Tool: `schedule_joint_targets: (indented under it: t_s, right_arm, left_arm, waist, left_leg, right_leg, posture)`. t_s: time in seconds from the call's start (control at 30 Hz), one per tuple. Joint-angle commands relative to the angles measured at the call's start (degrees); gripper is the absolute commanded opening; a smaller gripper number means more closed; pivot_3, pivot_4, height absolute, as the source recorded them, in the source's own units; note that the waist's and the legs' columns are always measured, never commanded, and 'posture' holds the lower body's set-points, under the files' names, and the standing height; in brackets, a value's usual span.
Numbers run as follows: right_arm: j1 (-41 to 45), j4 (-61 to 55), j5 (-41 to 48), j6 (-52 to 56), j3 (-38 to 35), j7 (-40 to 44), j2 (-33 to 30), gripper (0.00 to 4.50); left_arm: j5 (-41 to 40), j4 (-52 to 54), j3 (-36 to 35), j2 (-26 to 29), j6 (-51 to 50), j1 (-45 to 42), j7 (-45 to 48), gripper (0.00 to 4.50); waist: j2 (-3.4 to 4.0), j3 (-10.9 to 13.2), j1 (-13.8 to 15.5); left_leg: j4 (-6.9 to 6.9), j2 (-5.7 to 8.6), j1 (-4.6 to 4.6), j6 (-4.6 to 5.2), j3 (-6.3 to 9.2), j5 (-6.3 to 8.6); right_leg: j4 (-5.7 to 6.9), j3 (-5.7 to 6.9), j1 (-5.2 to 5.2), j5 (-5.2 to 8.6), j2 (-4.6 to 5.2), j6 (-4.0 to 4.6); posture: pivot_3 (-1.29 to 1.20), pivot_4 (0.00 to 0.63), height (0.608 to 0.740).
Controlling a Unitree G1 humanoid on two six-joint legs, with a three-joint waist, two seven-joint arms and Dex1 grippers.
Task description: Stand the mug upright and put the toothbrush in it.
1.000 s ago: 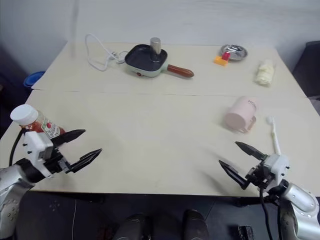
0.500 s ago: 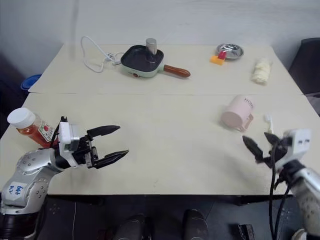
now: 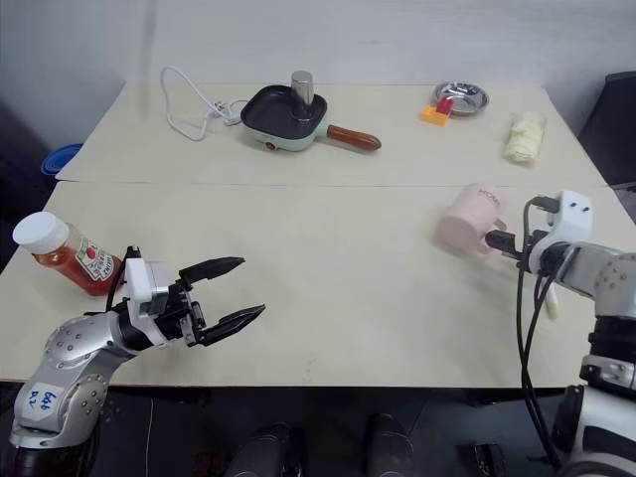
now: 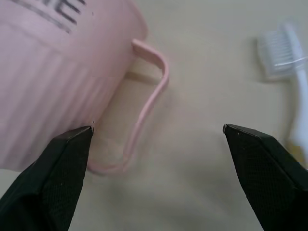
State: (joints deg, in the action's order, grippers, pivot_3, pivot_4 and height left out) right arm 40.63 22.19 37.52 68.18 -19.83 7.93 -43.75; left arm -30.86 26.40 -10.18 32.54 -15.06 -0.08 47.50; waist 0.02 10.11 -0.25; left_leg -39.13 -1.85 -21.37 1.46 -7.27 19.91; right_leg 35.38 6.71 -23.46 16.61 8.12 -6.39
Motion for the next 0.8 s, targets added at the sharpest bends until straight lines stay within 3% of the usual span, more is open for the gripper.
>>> schedule_joint_targets:
  t_s: [0.03,0.13,0.33,0.47,0.63,0.77,0.8]
  right_arm:
    - [5.0,6.0,-3.0,2.3,0.6,0.0,0.4,4.32]
    - [9.7,12.4,-5.7,3.5,2.7,2.0,0.6,3.61]
    - [18.4,24.8,-10.0,3.6,3.8,5.2,1.4,1.55]
    - [21.0,27.1,-10.1,3.1,3.4,9.3,2.6,0.18]
    - [17.7,16.8,-8.4,-11.2,4.9,25.1,6.2,0.03]
    - [10.9,4.3,-5.8,-32.6,2.3,35.6,14.1,0.03]
    - [8.0,1.8,-7.9,-39.9,4.6,37.3,17.0,0.03]
  left_arm:
    - [0.1,2.2,-0.5,0.1,1.0,0.4,-1.0,4.49]
    - [-0.1,2.5,-0.8,0.2,1.1,0.4,-1.4,4.50]
    - [0.1,2.2,-0.7,0.5,1.8,0.3,-1.3,4.50]
    - [0.3,2.1,-1.2,0.7,2.3,0.8,-1.3,4.50]
    - [0.1,1.7,-3.6,0.3,3.2,2.9,-2.6,4.50]
    - [-0.9,2.0,-6.4,-0.2,3.0,5.1,-4.1,4.50]
    - [-1.0,2.0,-7.2,-0.4,3.1,5.9,-4.5,4.50]
  waist:
    - [0.00,0.0,0.0]
    - [0.00,0.0,-0.1]
    - [0.00,0.0,-0.3]
    - [0.00,0.0,-0.7]
    - [0.03,0.0,-1.4]
    - [0.04,0.0,-1.4]
    - [0.04,0.0,-1.4]
  left_leg:
    - [0.00,0.00,0.00,0.00,-0.02,0.00]
    - [0.00,0.00,-0.01,0.00,-0.05,0.00]
    - [0.00,-0.03,-0.01,-0.02,-0.07,-0.01]
    - [0.02,-0.07,-0.01,-0.04,-0.07,-0.01]
    - [0.05,-0.11,-0.07,-0.06,-0.09,-0.01]
    - [0.08,-0.14,-0.14,-0.09,-0.10,-0.02]
    - [0.09,-0.17,-0.13,-0.11,-0.11,-0.01]
  right_leg:
    - [0.00,-0.01,-0.02,0.00,0.00,0.00]
    - [0.00,-0.02,-0.02,0.00,-0.01,0.00]
    - [0.01,-0.03,-0.04,0.00,-0.04,0.00]
    - [0.01,-0.03,-0.05,0.00,-0.09,0.00]
    - [-0.02,-0.05,-0.11,0.00,-0.15,0.00]
    - [0.00,-0.06,-0.22,0.00,-0.19,0.00]
    - [-0.02,-0.06,-0.22,0.00,-0.22,-0.01]
  posture:
    - [0.00,0.150,0.740]
    - [0.00,0.150,0.740]
    - [0.00,0.150,0.740]
    - [0.00,0.150,0.740]
    - [0.00,0.150,0.740]
    - [0.00,0.150,0.740]
    - [0.00,0.150,0.740]
